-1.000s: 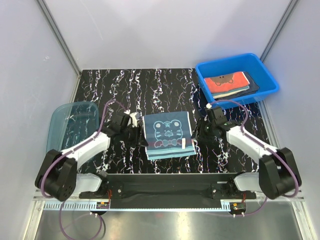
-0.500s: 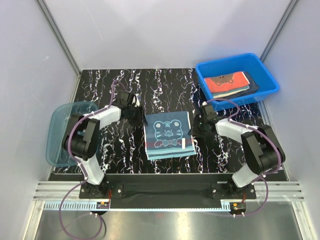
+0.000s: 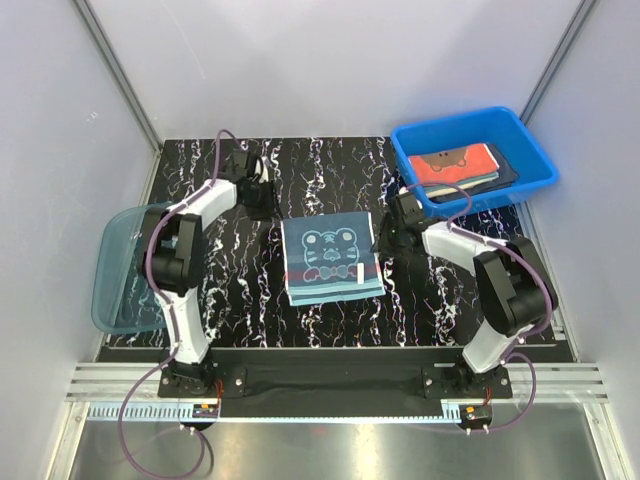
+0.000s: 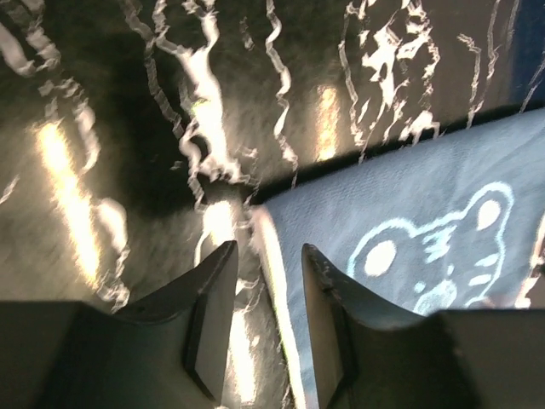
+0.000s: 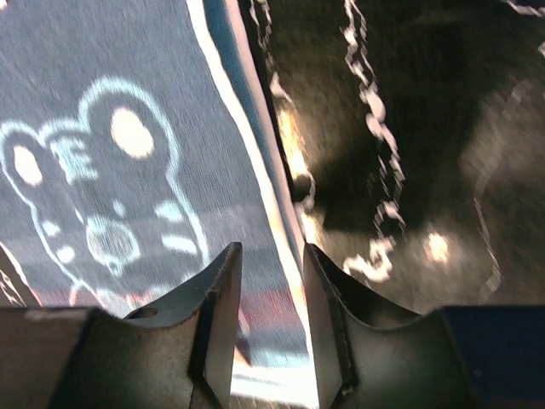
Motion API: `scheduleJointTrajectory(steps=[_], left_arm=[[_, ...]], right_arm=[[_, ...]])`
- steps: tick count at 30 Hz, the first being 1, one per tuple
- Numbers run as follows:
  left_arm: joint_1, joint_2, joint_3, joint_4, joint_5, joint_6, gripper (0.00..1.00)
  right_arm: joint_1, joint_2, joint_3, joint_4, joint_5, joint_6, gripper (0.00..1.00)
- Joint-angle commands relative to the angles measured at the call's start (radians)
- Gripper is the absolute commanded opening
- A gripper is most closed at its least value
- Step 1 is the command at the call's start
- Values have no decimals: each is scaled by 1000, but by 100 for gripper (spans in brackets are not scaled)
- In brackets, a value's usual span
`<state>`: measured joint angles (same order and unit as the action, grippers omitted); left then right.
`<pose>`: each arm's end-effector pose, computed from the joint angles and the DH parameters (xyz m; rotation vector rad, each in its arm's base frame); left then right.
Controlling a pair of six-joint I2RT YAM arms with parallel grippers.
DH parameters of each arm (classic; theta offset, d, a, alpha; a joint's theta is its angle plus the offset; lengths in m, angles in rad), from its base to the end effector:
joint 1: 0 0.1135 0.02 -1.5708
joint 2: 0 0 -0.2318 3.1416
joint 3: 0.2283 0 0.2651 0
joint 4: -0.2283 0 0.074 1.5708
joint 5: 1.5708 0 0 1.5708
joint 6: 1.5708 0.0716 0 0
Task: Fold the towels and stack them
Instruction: Fold the towel
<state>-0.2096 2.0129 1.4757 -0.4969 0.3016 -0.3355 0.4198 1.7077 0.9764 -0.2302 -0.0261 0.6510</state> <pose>0.4304 -0.1133 0.1201 -0.0561 2.6473 -0.5830 0.3346 0.1514 0.0960 0.2887 2.5788 0.4454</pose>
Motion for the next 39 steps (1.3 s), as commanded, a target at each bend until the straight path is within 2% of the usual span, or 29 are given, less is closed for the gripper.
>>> scheduleJointTrajectory(steps=[1,4,8,11,17,23,31,37,39], left_arm=[[-7,-168,-60,-74,-104,33,41],[-17,-315,-237,-11,-44,4,41],[-94,-462,-515,79,63,-60,41],[-148,-522,-638,125,54,-118,41],[-194,-546,-790,276,67,-241,39],[-203,-536,-813,322,48,-278,35],[-211,-549,-801,268,-13,-270,31],[-209,-551,-808,281,-1,-270,21],[-212,-554,-804,279,5,-270,13]], right_arm=[[7,-97,-2,-92,23,-48,42],[7,-141,-30,-139,-35,-88,38],[7,-168,-71,-137,-116,-111,34],[7,-174,-102,-121,-124,-122,34],[7,-149,-153,-67,-138,-122,33],[7,-145,-208,-4,-176,-100,29],[8,-177,-216,-20,-153,-103,29],[7,-168,-216,-12,-166,-105,24],[10,-171,-217,-15,-163,-106,19]])
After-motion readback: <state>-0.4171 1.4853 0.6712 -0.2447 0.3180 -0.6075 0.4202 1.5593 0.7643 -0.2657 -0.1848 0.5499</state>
